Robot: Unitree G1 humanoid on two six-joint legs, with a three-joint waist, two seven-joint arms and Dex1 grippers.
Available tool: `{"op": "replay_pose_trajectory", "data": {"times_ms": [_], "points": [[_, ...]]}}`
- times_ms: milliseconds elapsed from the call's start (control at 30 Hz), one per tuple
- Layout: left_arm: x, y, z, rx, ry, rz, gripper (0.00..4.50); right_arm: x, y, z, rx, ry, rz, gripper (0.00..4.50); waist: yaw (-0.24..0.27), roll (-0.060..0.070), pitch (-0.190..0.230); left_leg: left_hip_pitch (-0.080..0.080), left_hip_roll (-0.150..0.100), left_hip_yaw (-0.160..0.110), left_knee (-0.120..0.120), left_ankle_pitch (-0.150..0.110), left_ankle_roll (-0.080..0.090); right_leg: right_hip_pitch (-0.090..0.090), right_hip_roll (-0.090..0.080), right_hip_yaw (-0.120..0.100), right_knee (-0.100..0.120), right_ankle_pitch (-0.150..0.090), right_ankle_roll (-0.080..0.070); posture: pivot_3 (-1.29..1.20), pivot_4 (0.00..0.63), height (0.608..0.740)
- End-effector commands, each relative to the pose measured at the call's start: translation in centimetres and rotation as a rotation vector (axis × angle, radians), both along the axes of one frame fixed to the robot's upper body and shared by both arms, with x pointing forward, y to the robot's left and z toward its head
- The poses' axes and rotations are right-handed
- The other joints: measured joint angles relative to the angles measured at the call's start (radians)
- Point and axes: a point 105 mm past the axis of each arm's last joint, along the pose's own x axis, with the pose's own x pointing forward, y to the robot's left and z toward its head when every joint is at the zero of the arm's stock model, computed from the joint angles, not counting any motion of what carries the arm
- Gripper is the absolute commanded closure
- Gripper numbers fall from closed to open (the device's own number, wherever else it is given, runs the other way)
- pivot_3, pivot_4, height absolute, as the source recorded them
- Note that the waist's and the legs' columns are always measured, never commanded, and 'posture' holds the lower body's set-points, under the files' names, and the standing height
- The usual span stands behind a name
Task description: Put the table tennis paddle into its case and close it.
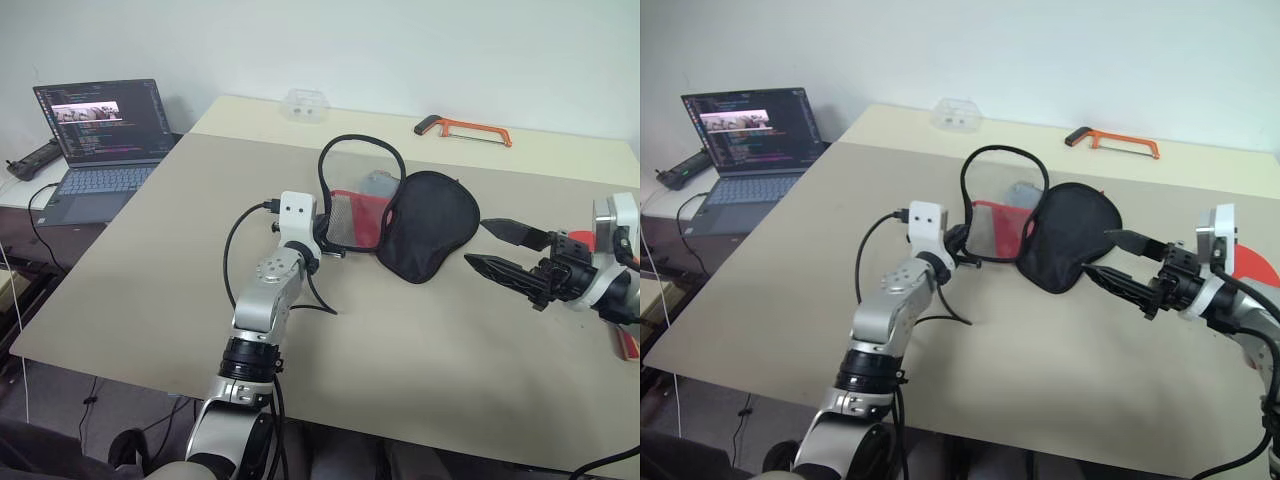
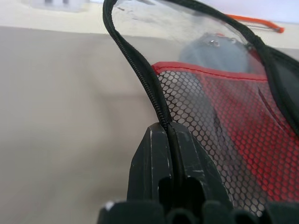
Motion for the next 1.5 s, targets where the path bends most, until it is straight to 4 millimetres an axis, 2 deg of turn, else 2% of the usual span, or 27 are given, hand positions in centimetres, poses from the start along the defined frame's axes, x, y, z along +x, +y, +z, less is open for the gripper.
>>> {"op": "replay_pose_trajectory", "data": {"times_ms": [33,167,300,533,867,1033,1133,1300,1500], "points": [[-1.1,-3.7,2.6,-0.037,-0.090,-0.110,4.48,-0.3,0.8,1.4,0.016,-0.061,0.038,0.00,0.001,0.000,0.000,0.000,0.000,0.000,0.000,0.000,0.000,0.000,0.000,0.000,0.000,0.000,0.000,0.00,0.150,0.740],[-2.1,-7.0,2.1,-0.048,-0.070,-0.200,4.48,-0.2,1.2,1.6,0.019,-0.069,0.053,0.00,0.002,0.000,0.000,-0.001,0.000,0.000,0.000,0.000,0.000,0.000,0.000,0.000,-0.001,0.001,0.001,0.00,0.150,0.740],[-2.7,-8.8,2.1,-0.057,-0.057,-0.213,4.48,-0.3,1.6,1.8,0.019,-0.076,0.065,0.00,0.002,0.000,0.000,-0.002,0.000,0.000,0.000,0.000,0.000,0.000,0.000,0.000,-0.004,0.001,0.001,0.00,0.150,0.740],[-3.1,-9.0,2.4,0.028,-0.117,-0.158,4.48,-0.5,2.0,1.9,0.023,-0.080,0.070,0.00,0.002,0.000,0.000,-0.003,-0.001,-0.001,0.000,0.000,0.000,0.000,0.000,0.000,-0.004,0.001,0.002,0.00,0.150,0.740],[-1.8,-5.8,2.8,0.056,-0.147,0.109,4.48,-0.5,2.4,2.0,0.022,-0.078,0.089,0.00,0.002,0.000,0.000,-0.003,-0.001,-0.001,0.000,-0.001,0.001,0.000,0.000,0.000,-0.004,0.001,0.002,0.00,0.150,0.740],[-1.7,-5.2,3.1,0.051,-0.166,0.164,4.48,-0.4,2.5,2.0,0.022,-0.080,0.094,0.00,0.002,0.000,0.000,-0.003,-0.001,-0.001,0.000,0.000,0.001,0.000,0.000,0.000,-0.004,0.002,0.002,0.00,0.150,0.740],[-1.9,-5.9,3.1,0.037,-0.166,0.147,4.48,-0.4,2.5,2.1,0.021,-0.083,0.095,0.00,0.002,0.000,0.000,-0.003,-0.001,-0.001,0.000,0.000,0.001,0.000,0.000,0.000,-0.004,0.002,0.002,0.00,0.150,0.740],[-2.1,-8.7,3.1,0.019,-0.143,0.043,4.48,-0.4,2.4,2.2,0.018,-0.088,0.089,0.00,0.003,0.000,0.000,-0.003,-0.001,-0.001,0.000,0.000,0.001,0.000,0.000,0.000,-0.004,0.002,0.002,0.00,0.150,0.740],[-2.0,-11.2,3.5,-0.016,-0.126,-0.004,4.48,-0.5,2.4,2.3,0.015,-0.092,0.083,0.00,0.003,0.000,0.000,-0.003,-0.001,-0.001,0.000,0.000,0.001,0.000,0.000,0.000,-0.004,0.002,0.002,0.00,0.150,0.740]]}}
